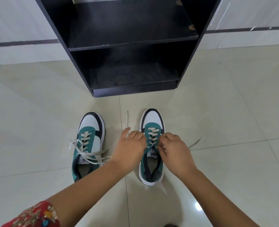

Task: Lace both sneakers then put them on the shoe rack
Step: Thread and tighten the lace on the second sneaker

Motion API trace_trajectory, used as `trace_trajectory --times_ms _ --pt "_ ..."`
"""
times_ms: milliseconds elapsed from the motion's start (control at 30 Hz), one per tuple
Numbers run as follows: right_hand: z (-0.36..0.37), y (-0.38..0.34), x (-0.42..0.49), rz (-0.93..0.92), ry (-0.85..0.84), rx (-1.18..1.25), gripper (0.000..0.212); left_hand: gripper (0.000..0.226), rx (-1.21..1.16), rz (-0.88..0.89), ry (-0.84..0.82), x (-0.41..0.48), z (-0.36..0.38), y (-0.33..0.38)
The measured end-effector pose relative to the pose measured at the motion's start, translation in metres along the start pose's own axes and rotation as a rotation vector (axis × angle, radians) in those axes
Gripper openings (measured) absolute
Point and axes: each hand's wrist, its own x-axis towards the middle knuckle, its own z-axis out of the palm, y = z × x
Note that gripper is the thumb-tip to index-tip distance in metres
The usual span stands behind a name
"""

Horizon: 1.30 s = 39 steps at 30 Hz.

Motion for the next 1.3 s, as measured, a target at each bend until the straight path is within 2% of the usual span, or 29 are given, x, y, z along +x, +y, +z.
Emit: trace_trajectory --times_ms 200,333,433,567,600,767,1033,1100,1133,1200,1233,1300 --pt "-0.003 -0.003 0.007 0.017 -0.113 0.103 0.014 0.03 0.113 0.098 -0.074 0.004 0.0 0.004" --pt "-0.003 -0.001 0.004 0.082 -0.163 0.264 0.012 0.024 -0.202 0.01 -0.285 0.002 0.003 -0.002" --pt "-0.009 0.001 0.003 0.118 -0.201 0.356 0.021 0.018 -0.351 -0.048 -0.309 0.001 0.001 -0.009" --pt "-0.016 0.002 0.004 0.132 -0.234 0.341 0.021 0.037 -0.046 -0.033 -0.422 0.004 -0.014 -0.011" --pt "-0.016 0.001 0.004 0.142 -0.234 0.344 0.023 0.039 -0.037 -0.043 -0.437 0.006 -0.019 -0.009" --pt "-0.017 0.005 0.01 0.253 -0.225 0.6 0.03 0.03 -0.435 -0.196 -0.342 0.01 -0.027 -0.005" --pt "-0.009 0.007 0.009 0.309 -0.279 0.959 0.032 0.022 -0.976 -0.415 -0.376 0.005 -0.023 -0.016" --pt "-0.011 0.007 0.005 0.293 -0.267 0.874 0.024 0.026 -0.889 -0.342 -0.398 0.003 -0.023 -0.019" --pt "-0.013 0.007 0.002 0.263 -0.26 0.719 0.022 0.025 -0.776 -0.281 -0.416 0.001 -0.022 -0.02" --pt "-0.017 0.008 -0.003 0.149 -0.224 0.258 0.014 0.014 -0.519 -0.212 -0.368 -0.008 -0.017 -0.021" --pt "-0.02 0.009 -0.006 0.091 -0.17 0.054 0.013 0.015 -0.442 -0.224 -0.267 -0.016 -0.016 -0.02" --pt "-0.023 0.01 -0.012 0.115 0.014 -0.082 0.02 0.019 -0.47 -0.349 -0.024 -0.03 -0.016 -0.016"
